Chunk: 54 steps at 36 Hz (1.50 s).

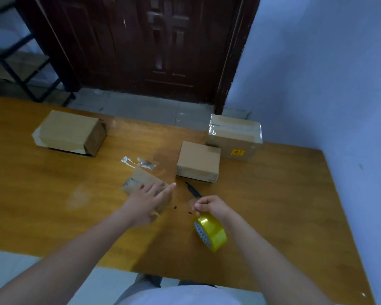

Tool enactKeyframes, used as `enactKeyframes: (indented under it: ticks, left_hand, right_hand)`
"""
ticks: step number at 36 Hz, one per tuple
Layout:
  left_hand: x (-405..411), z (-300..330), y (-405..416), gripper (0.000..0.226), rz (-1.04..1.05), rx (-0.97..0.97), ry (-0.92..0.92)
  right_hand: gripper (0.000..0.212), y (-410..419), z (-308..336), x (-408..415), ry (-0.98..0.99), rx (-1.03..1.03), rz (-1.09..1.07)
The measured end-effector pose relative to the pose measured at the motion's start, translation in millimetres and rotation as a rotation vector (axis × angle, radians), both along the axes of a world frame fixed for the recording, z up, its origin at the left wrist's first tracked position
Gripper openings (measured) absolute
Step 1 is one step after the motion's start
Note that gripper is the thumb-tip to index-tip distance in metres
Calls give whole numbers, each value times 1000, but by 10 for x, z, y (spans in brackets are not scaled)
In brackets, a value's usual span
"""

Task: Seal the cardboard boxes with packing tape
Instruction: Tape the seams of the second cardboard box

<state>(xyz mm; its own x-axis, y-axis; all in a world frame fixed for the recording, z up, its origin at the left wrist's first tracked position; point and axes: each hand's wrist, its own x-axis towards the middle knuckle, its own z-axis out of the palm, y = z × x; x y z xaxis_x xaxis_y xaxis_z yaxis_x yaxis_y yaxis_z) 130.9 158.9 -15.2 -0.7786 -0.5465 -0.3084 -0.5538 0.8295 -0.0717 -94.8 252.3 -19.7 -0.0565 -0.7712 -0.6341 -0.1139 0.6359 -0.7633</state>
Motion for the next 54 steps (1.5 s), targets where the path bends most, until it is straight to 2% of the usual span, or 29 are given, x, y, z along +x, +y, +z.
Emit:
enactKeyframes:
  ticks: [3,6,8,13,16,18,20,22,24,26,32,36,43,45,48,50,54]
  left_hand:
    - [30,44,-312,123,-20,82,-57]
    - [-41,30,-536,111,-91,112,-177]
    - [-91,7,-564,108,-118,85,-165]
    - [-139,-81,-379,121,16,111,-114]
    - [-120,-24,-326,131,86,189,20]
    - [-168,72,-305,130,181,318,267]
    - [-297,210,-291,110,288,543,528]
    - [-448,354,-285,68,315,801,684]
    - [-557,436,-269,27,293,958,741]
    - [-605,442,-281,15,325,1031,740]
    - [-635,437,-269,20,282,962,693]
    - [-662,504,-217,16,230,884,673]
    - [-657,601,-164,17,196,858,750]
    - [-651,616,-198,16,208,855,789]
    - [-607,652,-282,19,364,939,905]
    - [-576,662,-354,19,494,1015,942]
    - [-544,592,-454,20,601,1081,935]
  right_hand:
    - [18,-18,31,0,23,-27,-31]
    - [19,-30,77,31,27,-53,-51]
    - [20,-42,123,62,34,-69,-76]
    - [21,-98,268,125,61,-114,-155]
    - [20,-139,346,149,60,-123,-177]
    - [19,-164,399,175,71,-130,-181]
    - [19,-185,456,209,94,-141,-176]
    - [20,-197,506,245,107,-150,-167]
    - [23,-204,541,271,115,-148,-160]
    - [28,-202,572,293,127,-144,-164]
    - [27,-148,680,386,156,-208,-227]
    - [10,-49,760,430,174,-258,-238]
    - [38,101,896,648,185,-300,-307]
    - [42,150,922,701,142,-321,-456]
    - [26,277,973,718,91,-292,-599]
    - [33,382,981,748,53,-301,-549]
    - [50,508,973,828,24,-383,-399]
